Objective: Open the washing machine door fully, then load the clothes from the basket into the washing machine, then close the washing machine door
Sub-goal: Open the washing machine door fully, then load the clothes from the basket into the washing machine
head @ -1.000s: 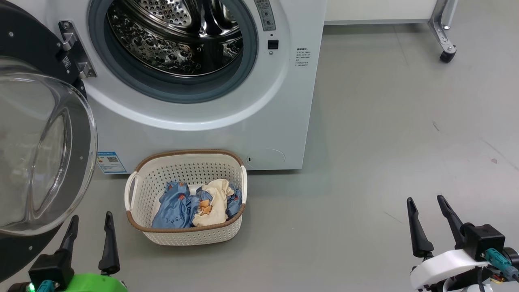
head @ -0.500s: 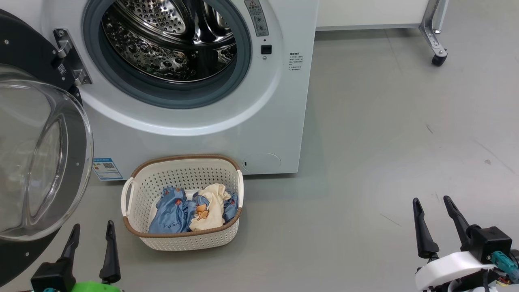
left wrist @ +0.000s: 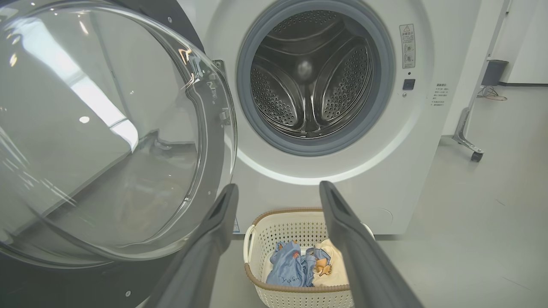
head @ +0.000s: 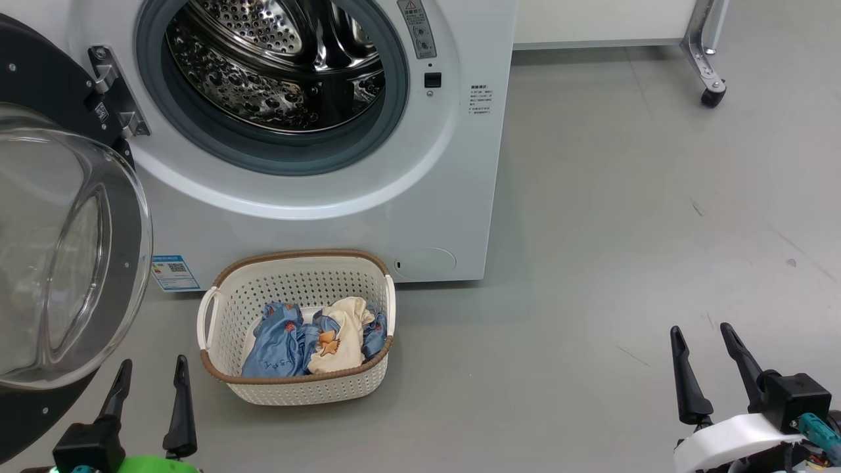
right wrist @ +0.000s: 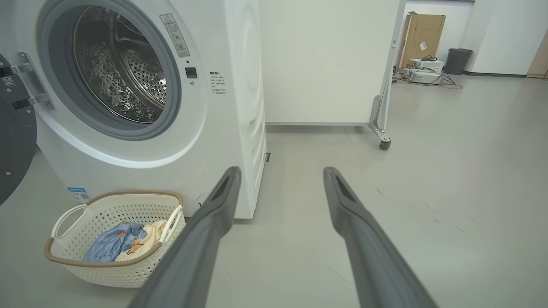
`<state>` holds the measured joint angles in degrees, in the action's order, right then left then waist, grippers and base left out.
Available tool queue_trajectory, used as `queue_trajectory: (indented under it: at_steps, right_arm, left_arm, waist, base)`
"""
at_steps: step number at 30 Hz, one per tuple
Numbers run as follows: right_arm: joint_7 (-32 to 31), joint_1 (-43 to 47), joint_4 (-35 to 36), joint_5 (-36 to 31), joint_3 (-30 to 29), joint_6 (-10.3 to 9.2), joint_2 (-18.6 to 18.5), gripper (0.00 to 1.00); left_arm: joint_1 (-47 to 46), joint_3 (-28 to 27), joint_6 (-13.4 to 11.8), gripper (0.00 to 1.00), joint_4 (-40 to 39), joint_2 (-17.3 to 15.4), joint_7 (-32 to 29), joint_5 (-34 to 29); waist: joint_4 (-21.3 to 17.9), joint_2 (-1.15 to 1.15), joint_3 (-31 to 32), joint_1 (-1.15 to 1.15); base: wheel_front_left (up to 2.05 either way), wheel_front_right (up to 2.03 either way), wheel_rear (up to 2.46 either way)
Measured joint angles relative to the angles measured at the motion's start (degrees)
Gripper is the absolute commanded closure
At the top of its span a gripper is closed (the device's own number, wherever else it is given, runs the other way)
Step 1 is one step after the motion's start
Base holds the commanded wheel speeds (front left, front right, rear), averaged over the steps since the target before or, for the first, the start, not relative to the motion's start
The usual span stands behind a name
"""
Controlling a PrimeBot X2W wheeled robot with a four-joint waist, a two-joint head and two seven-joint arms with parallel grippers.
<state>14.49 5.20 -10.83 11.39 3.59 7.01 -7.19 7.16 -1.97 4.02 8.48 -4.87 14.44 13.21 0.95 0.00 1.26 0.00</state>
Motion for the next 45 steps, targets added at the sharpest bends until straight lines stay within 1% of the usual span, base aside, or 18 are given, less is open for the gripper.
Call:
queue_trajectory:
  at_steps: [18, 45]
  right_arm:
    - [0.0, 0.0, 0.3, -0.1, -0.1, 0.0, 0.4, 0.0]
    - [0.0, 0.1, 0.4, -0.2, -0.4, 0.0, 0.7, 0.0]
  left_arm:
    - [0.0, -0.5, 0.5, 0.0, -0.1, 0.0, 0.0, -0.9]
    - [0.0, -1.4, 0.5, 0.0, 0.2, 0.4, 0.0, -1.6]
  waist:
    - [0.3, 0.0, -0.2, 0.0]
    - [0.5, 0.0, -1.0, 0.0]
  base:
    - [0.0, 0.0, 0.0]
    - [0.07, -0.07, 0.0]
